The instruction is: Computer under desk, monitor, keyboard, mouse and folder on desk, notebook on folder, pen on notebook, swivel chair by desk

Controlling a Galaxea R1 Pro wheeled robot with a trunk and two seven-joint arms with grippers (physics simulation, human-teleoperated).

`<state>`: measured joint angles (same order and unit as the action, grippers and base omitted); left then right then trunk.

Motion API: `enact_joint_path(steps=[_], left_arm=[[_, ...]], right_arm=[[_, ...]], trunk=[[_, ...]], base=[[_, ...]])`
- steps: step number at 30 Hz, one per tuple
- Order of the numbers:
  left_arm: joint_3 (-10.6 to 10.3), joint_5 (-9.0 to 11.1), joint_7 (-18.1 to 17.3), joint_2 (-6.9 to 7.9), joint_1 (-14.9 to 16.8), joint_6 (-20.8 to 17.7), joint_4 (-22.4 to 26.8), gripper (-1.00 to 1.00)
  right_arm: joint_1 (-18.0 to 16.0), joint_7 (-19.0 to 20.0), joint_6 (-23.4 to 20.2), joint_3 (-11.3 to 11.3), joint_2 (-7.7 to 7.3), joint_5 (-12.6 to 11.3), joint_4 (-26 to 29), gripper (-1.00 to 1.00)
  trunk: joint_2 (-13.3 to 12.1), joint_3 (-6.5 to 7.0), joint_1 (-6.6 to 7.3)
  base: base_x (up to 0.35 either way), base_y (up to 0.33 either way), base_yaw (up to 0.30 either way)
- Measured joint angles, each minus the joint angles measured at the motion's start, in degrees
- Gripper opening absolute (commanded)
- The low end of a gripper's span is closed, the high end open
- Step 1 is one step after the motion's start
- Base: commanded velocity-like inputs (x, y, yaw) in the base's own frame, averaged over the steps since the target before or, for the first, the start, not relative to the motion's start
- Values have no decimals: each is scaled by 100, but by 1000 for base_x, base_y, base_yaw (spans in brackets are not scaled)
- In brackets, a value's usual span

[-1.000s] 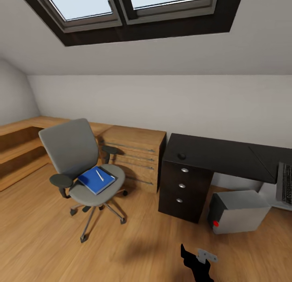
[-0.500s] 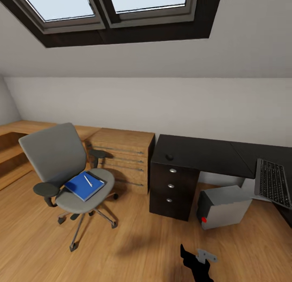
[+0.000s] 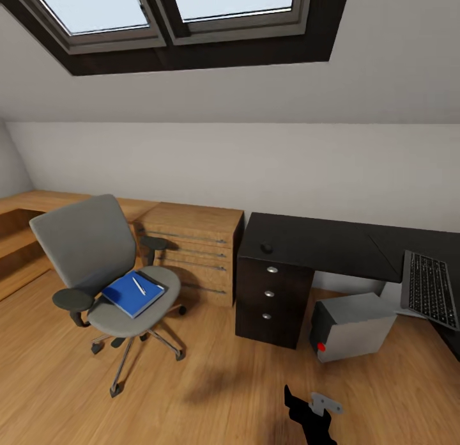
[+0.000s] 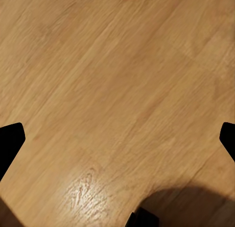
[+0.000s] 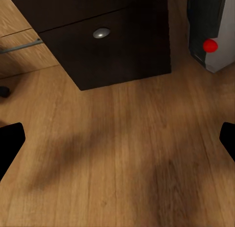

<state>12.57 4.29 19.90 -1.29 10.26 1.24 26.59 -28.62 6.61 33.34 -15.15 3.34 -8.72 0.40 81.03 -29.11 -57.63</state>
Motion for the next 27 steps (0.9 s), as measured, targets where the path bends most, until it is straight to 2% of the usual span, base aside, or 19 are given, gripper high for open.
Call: enact_joint_path(steps=[10, 27], left_arm=[[0, -3, 0, 6, 1, 3, -17, 100], [-7, -8, 0, 5, 0, 68, -119, 100]], right_arm=[[1, 0, 3, 2, 1, 0, 0, 100], [0, 22, 0, -1, -18, -7, -4, 100]], trunk=[[0, -2, 0], [0, -4, 0]], base=[[0, 0, -150], [0, 0, -16]])
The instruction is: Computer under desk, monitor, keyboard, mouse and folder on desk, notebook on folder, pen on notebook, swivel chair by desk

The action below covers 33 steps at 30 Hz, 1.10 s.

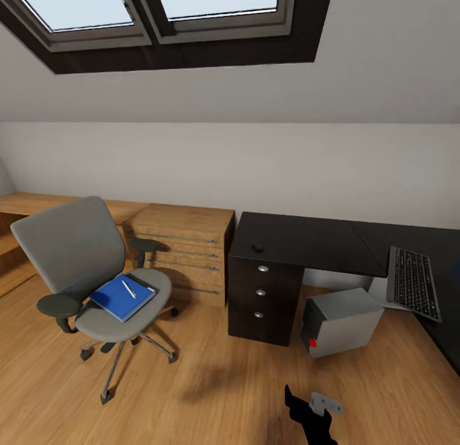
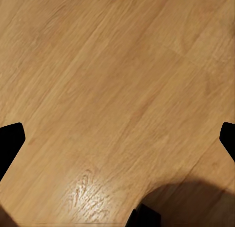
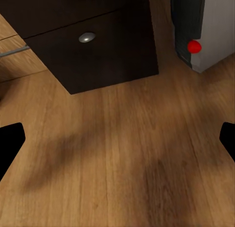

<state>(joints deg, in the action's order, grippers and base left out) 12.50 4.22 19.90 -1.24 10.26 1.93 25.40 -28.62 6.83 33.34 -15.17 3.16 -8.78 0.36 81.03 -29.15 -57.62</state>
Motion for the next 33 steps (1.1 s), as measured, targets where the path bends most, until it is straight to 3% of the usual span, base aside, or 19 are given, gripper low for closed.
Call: enact_joint_path(steps=[26, 33], left_arm=[[-7, 8, 0, -5, 0, 6, 1, 100], [-1, 15, 0, -14, 1, 6, 13, 100]], right_arm=[[0, -30, 0, 1, 24, -2, -23, 100], [1, -23, 1, -4, 13, -1, -26, 100]], trunk=[[0, 0, 0], [0, 0, 0]], base=[[0, 0, 0], [0, 0, -178]])
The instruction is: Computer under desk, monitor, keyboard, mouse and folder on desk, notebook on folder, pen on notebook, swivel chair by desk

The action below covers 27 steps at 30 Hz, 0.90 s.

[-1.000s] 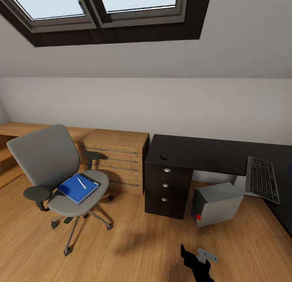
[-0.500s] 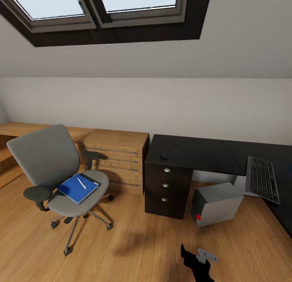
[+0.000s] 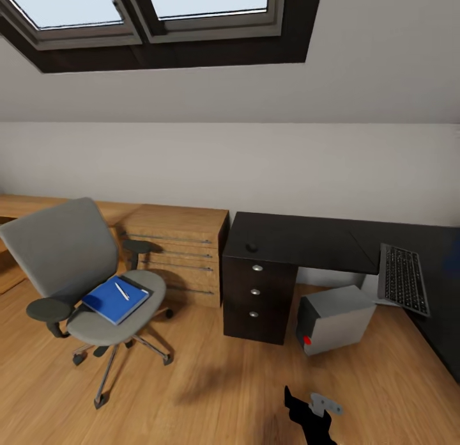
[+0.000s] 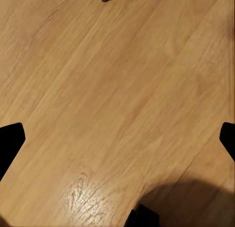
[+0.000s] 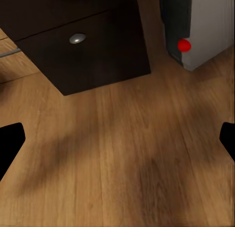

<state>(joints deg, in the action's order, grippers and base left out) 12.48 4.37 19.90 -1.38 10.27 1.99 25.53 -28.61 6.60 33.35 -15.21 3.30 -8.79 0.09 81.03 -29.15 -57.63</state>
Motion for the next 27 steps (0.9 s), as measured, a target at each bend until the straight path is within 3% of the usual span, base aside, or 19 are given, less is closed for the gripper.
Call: enact_joint_path(steps=[15, 22, 27], left_arm=[[0, 0, 0, -1, 0, 0, 1, 100], [1, 0, 0, 0, -1, -6, -4, 100], [1, 0, 0, 0, -1, -8, -6, 100]], right_arm=[[0, -6, -1, 3, -4, 2, 0, 100], [-1, -1, -1, 6, 9, 1, -4, 100], [-1, 27, -1, 2, -26, 4, -5, 100]], trunk=[[0, 0, 0], [0, 0, 0], [-199, 89, 109]], base=[[0, 0, -250], [0, 0, -61], [0, 0, -8]])
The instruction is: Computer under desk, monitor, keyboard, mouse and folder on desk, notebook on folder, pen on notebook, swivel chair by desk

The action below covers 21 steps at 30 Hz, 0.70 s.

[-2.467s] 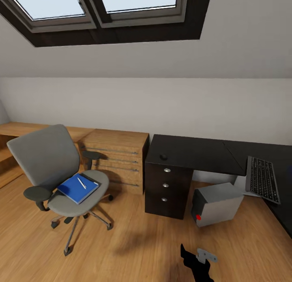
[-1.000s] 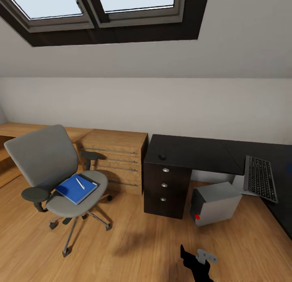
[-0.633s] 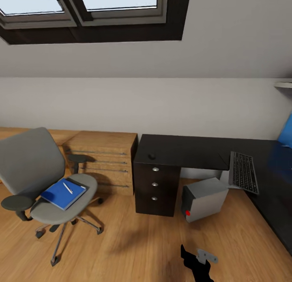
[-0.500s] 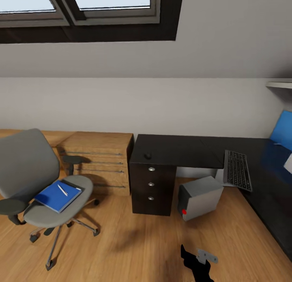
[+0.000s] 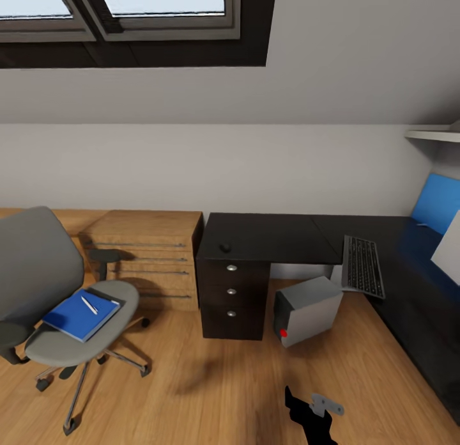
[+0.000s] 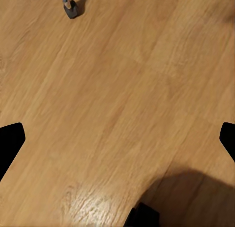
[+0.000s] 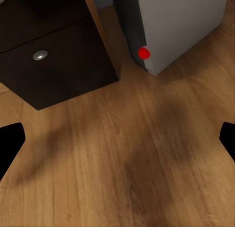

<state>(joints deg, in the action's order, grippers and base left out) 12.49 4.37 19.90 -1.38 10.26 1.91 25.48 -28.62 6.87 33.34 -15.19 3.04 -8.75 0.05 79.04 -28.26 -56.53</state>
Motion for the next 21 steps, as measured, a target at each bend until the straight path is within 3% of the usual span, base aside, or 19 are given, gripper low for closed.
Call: enact_joint_path(steps=[6, 21], left_arm=[[0, 0, 0, 0, 0, 0, 0, 100], [5, -8, 0, -1, 0, 6, -2, 100]], right_arm=[[0, 7, 0, 4, -2, 5, 0, 100], [0, -16, -2, 4, 21, 0, -1, 100]], trunk=[[-241, 108, 132], [-242, 108, 133]], base=[[0, 0, 0], [0, 0, 0]])
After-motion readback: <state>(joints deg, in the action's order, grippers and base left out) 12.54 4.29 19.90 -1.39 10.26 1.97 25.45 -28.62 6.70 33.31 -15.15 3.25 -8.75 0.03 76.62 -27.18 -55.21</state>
